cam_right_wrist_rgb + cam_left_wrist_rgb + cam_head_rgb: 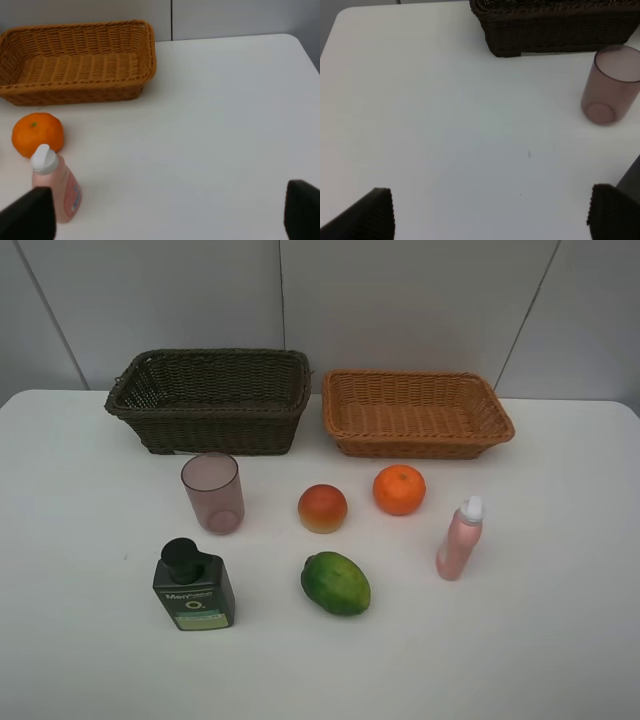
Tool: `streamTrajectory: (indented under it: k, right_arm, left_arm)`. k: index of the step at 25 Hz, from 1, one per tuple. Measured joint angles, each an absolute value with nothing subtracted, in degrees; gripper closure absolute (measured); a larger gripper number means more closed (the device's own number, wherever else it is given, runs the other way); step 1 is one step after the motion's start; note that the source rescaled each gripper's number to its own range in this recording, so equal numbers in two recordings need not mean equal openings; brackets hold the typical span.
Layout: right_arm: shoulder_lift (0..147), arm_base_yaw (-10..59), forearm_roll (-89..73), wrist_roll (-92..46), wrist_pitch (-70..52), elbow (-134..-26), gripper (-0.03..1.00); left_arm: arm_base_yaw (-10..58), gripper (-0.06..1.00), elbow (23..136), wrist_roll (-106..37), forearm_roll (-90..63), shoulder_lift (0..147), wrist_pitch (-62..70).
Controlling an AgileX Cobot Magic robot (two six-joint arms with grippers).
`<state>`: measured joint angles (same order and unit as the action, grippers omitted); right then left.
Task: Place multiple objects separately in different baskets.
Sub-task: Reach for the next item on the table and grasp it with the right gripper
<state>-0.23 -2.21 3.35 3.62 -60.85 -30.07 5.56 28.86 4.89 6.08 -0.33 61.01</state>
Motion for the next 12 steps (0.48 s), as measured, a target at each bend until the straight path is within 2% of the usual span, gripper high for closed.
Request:
streamTrajectory:
  k: [6,12]
  right_arm:
    - [0.37,-2.21,3.35,3.62,-60.85,-30.07,-0.02]
    - [12.81,-2.21,2.98,3.62,-60.85,-30.54,-0.02]
  left_arm:
    - [5.56,-0.06,28.86,4.89,6.08,-0.33,61.01]
    - [5.56,-0.06,28.86,4.89,6.08,-0.33,61.01]
